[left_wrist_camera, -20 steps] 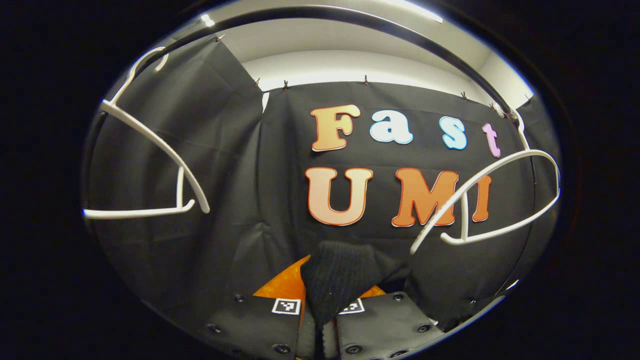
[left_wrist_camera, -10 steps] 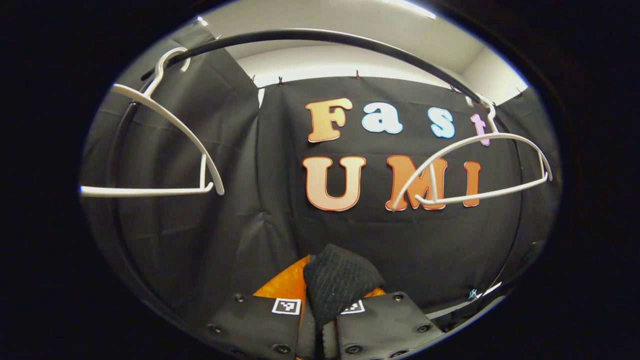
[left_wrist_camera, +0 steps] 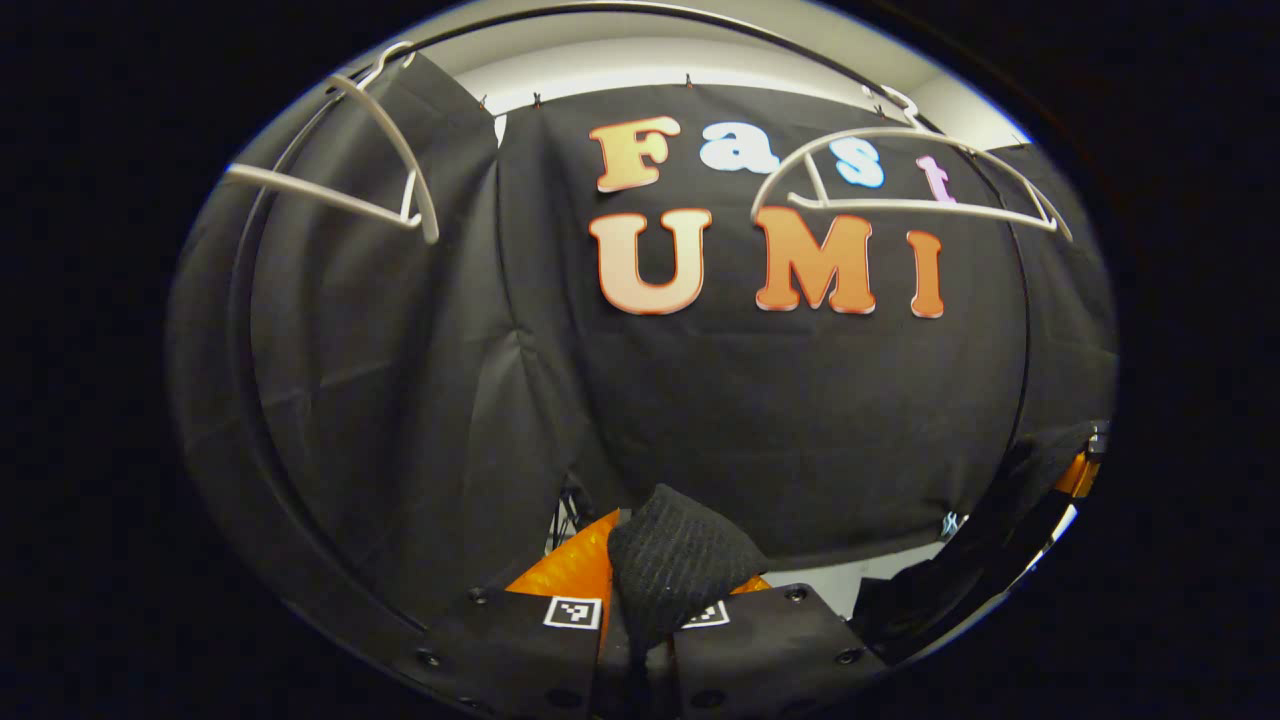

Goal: Grasp the clothes on the hanger with both hands and then place them into the laundry hamper below.

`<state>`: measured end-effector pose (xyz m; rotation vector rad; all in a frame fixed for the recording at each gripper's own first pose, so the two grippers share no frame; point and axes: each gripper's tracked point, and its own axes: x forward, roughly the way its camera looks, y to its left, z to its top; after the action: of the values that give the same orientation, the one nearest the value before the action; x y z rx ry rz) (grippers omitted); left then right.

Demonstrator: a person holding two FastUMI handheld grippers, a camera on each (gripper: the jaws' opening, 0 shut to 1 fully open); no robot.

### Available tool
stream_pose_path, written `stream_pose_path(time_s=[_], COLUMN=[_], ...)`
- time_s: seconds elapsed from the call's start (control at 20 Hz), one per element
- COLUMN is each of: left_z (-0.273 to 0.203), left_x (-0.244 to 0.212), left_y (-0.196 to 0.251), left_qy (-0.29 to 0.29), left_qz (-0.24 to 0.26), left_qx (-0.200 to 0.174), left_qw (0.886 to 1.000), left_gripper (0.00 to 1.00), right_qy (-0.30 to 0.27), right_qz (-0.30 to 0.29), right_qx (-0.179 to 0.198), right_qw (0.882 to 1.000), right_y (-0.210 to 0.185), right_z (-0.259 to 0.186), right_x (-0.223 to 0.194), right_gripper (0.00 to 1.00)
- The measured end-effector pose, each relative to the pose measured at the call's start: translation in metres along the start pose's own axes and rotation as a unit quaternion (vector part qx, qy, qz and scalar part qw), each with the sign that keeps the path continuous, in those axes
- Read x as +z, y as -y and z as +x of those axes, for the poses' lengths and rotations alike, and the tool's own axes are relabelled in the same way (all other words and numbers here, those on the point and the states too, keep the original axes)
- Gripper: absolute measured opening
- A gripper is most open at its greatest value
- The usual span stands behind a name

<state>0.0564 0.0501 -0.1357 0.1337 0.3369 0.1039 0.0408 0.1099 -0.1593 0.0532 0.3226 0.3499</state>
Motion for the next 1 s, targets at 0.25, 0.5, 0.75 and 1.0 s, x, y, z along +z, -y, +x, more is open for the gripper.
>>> stream_pose_path(time_s=[0.25,0.5,0.75,1.0], left_z=[0.001,0.009,0.000,-0.005], left_x=[-0.075,-0.144,-0.185,-0.213], left_y=[-0.012,-0.018,-0.025,-0.034], left_qy=[-0.082,-0.172,-0.224,-0.263], left_qz=[0.010,0.000,-0.008,-0.008], left_qx=[0.008,0.007,0.009,0.020], left_qw=[0.997,0.985,0.974,0.965], left_gripper=[0.14,0.14,0.14,0.21], right_qy=[-0.095,-0.201,-0.256,-0.290], right_qz=[0.006,0.025,0.032,0.043], right_qx=[0.013,0.010,0.006,0.010], right_qw=[0.995,0.979,0.966,0.956], right_y=[-0.019,-0.023,-0.022,-0.024], right_z=[0.017,0.024,0.017,0.014], right_x=[-0.085,-0.175,-0.222,-0.247], right_gripper=[0.12,0.12,0.09,0.07])
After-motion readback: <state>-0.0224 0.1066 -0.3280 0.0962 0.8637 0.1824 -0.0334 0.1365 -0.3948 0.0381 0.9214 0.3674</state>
